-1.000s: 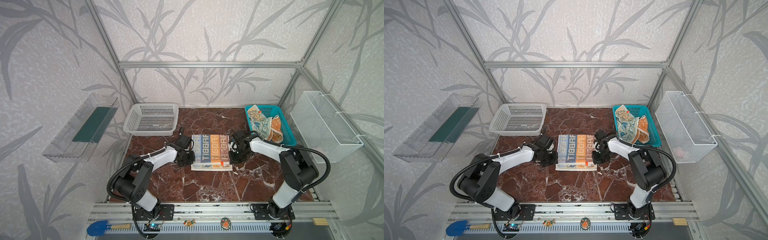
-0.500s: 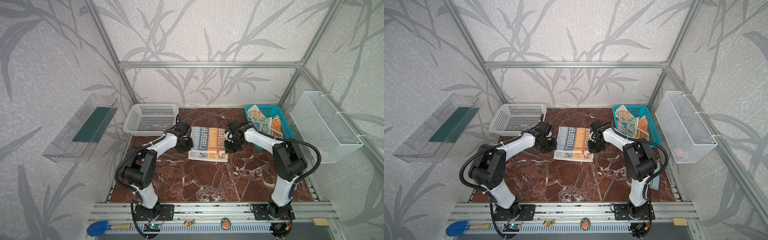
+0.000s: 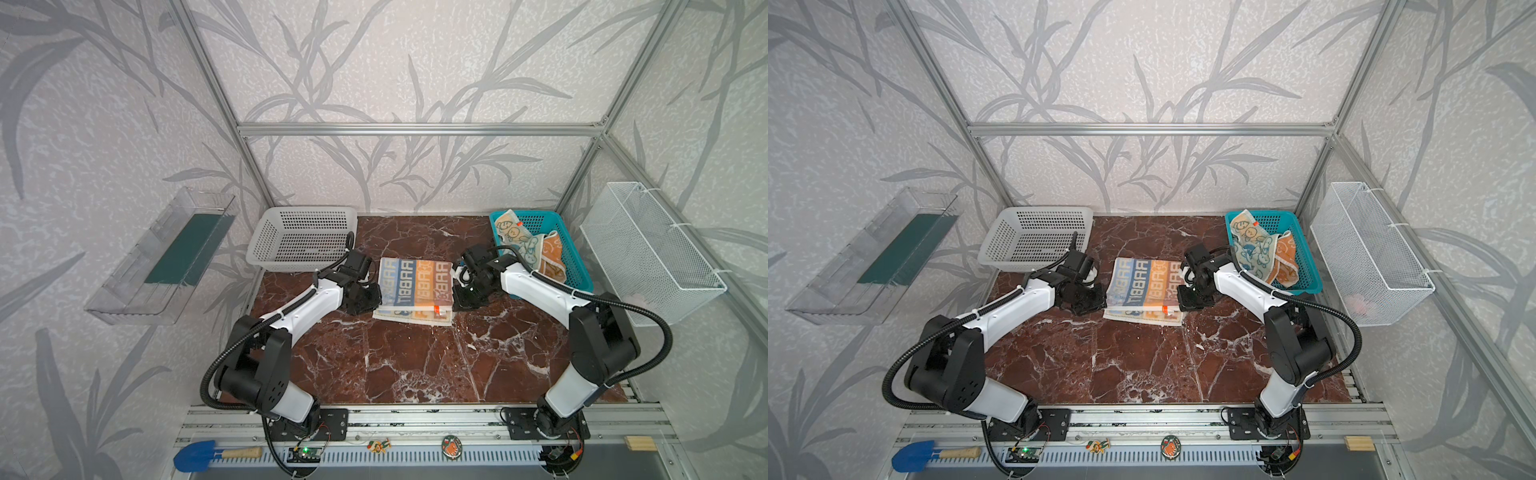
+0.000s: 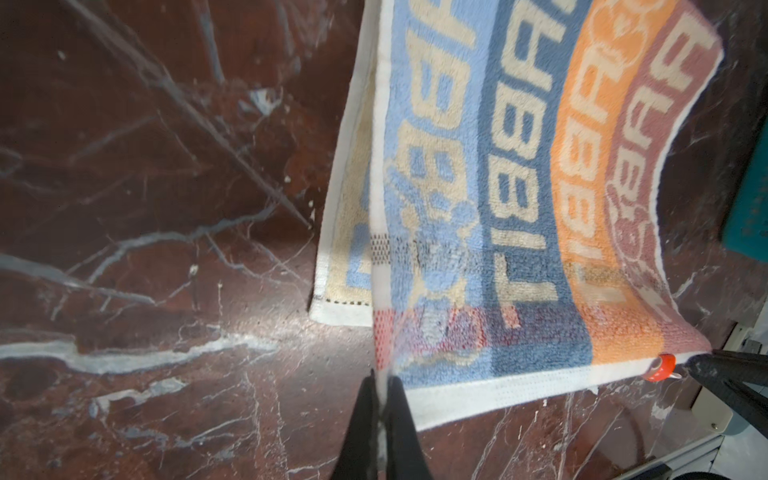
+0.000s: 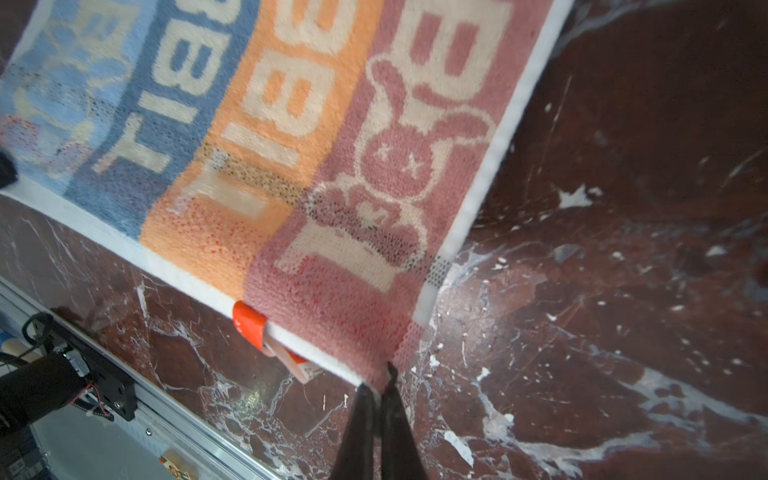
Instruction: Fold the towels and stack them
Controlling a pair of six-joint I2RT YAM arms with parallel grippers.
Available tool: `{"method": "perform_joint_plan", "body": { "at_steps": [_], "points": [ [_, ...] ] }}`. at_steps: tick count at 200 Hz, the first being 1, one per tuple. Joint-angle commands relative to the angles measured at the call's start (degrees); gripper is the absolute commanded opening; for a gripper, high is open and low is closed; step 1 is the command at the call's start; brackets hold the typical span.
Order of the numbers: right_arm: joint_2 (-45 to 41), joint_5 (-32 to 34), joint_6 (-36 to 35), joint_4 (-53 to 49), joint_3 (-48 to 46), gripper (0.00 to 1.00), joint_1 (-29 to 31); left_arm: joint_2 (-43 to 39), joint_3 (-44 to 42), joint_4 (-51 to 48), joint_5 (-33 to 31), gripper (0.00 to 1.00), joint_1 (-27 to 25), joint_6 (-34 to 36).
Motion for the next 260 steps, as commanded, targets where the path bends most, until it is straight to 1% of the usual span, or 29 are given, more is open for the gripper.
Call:
{"method": "perform_joint_plan", "body": {
  "at_steps": [1, 36, 91, 123, 133, 147, 155, 165, 187, 207, 218, 220, 225, 236, 250, 260],
  "points": [
    [0.32, 2.02, 1.24, 0.17, -3.65, 0.01, -0.75, 0.18, -3.18, 0.08, -2.95, 0.0, 0.84, -0.47],
    [4.13, 1.89, 1.68, 2.58, -4.87, 0.01, -0.33, 2.3, -3.87, 2.12, -2.52, 0.0, 0.76, -0.79],
    [7.02, 1.55, 2.08, 4.29, -4.95, 0.01, 0.37, 5.91, -3.88, 3.62, -2.88, 0.0, 0.76, -0.97],
    [8.43, 1.42, 2.27, 4.65, -4.74, 0.05, 1.0, 7.78, -3.92, 4.54, -2.81, 0.0, 0.76, -1.12],
    [8.44, 1.46, 2.26, 4.69, -4.62, 0.08, 1.08, 7.96, -3.96, 4.75, -2.49, 0.03, 0.74, -1.12],
    [7.96, 1.71, 2.29, 4.11, -4.22, 0.15, 1.41, 7.71, -3.6, 4.43, -2.37, 0.09, 0.67, -1.12],
    [7.55, 1.92, 2.19, 3.65, -4.0, 0.17, 1.55, 7.15, -3.36, 4.18, -2.41, 0.12, 0.65, -1.12],
    [6.69, 2.25, 2.18, 2.95, -3.58, 0.21, 1.79, 6.42, -2.93, 3.68, -2.36, 0.19, 0.59, -1.12],
    [3.68, 2.98, 2.04, 0.74, -2.16, 0.35, 2.1, 4.07, -0.89, 1.39, -2.71, 0.47, 0.5, -0.96],
    [0.97, 3.76, 1.82, -1.68, 0.24, 0.5, 2.08, 1.6, 2.21, -1.3, -3.33, 0.87, 0.41, -0.44],
    [-1.7, 3.94, 1.8, -2.6, 1.94, 0.63, 1.98, 0.71, 4.42, -2.47, -3.77, 0.93, 0.41, -0.16],
    [-1.85, 3.93, 1.88, -2.59, 2.22, 0.65, 1.98, 0.61, 4.78, -2.58, -3.8, 0.98, 0.47, -0.16],
    [-2.22, 3.64, 2.14, -2.51, 2.9, 0.71, 1.9, 0.41, 5.84, -2.7, -3.77, 0.99, 0.43, -0.2],
    [-2.41, 2.37, 2.79, -1.61, 4.19, 0.83, 1.71, 0.52, 7.97, -2.26, -3.2, 0.99, 0.5, -0.56],
    [-1.61, -0.63, 4.81, 1.4, 4.87, 0.99, 1.37, 2.02, 10.25, -0.06, -0.01, 0.99, 0.54, -2.28],
    [-0.27, -3.15, 6.42, 3.97, 5.11, 0.99, 1.23, 3.68, 11.79, 1.76, 2.26, 0.99, 0.5, -4.04]
  ]
}}
